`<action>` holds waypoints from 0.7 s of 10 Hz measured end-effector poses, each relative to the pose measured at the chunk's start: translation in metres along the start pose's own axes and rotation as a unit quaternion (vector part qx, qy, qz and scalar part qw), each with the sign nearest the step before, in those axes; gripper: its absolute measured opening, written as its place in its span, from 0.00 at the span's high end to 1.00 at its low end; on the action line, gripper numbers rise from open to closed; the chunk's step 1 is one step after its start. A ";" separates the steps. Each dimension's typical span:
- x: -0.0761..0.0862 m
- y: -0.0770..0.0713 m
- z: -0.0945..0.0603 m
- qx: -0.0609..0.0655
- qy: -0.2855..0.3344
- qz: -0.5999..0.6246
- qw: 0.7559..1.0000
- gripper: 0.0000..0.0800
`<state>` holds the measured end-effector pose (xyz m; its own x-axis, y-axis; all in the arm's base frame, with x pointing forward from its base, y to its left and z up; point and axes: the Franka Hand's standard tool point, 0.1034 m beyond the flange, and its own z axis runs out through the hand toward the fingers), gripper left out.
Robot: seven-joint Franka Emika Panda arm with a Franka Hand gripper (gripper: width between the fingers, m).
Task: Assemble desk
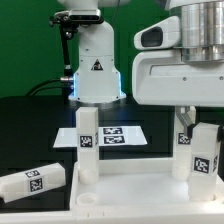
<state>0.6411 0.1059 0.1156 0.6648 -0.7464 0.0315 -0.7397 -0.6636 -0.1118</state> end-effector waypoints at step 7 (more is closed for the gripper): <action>-0.002 0.002 0.001 -0.003 -0.024 0.402 0.915 0.64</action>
Offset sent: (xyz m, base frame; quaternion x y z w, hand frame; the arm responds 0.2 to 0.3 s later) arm -0.0013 0.0155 -0.0065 0.0638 -0.0536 0.5353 0.8406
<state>0.6387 0.1064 0.1148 -0.0918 -0.9905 -0.1023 -0.9923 0.0996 -0.0738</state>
